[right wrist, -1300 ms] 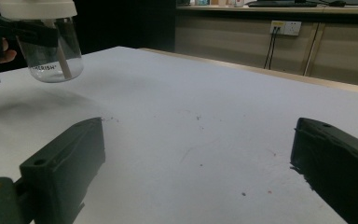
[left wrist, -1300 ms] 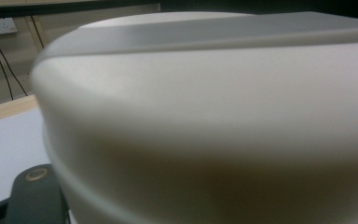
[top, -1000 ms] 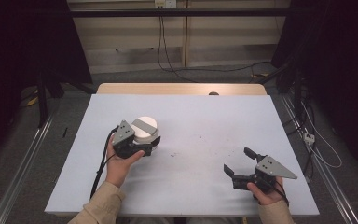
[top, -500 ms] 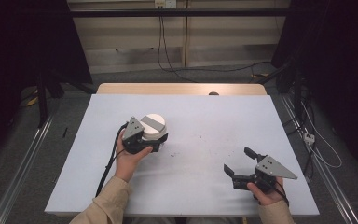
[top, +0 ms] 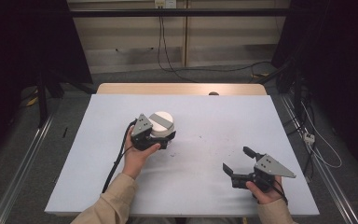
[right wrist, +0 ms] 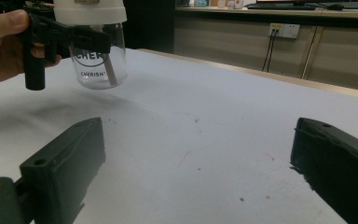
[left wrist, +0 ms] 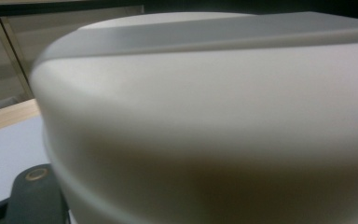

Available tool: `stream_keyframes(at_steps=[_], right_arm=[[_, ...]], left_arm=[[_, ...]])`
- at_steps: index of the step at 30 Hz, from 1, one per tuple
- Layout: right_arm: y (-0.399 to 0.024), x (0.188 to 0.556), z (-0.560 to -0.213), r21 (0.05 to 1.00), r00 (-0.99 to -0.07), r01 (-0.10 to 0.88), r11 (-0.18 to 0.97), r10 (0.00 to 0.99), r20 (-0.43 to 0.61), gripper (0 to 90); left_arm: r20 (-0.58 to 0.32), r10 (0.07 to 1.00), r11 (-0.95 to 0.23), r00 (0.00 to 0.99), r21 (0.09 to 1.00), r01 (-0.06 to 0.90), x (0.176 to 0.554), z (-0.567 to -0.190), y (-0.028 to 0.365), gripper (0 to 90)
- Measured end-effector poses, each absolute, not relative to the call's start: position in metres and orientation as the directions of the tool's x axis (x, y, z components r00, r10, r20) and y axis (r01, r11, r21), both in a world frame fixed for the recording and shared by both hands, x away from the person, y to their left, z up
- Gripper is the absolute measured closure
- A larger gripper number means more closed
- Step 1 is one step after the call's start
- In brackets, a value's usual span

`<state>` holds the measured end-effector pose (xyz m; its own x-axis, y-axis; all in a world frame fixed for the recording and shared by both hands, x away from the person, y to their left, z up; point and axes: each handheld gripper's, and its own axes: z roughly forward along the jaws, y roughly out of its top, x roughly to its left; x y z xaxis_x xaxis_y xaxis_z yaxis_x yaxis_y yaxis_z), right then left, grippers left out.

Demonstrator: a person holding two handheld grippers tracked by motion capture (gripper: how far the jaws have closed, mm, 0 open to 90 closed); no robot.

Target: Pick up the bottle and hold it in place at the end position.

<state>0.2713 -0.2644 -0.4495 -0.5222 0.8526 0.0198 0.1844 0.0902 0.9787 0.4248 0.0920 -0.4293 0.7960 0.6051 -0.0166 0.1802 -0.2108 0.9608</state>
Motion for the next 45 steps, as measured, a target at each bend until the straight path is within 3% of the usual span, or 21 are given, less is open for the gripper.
stream_keyframes(at_steps=[45], right_arm=[[-0.271, 0.275, -0.454, 0.977, -0.501, 0.194, 0.085, 0.865, 0.024, 2.6]], left_arm=[[-0.02, 0.558, -0.227, 0.829, 0.958, 0.176, 0.449, -0.431, 0.055, 18.3]])
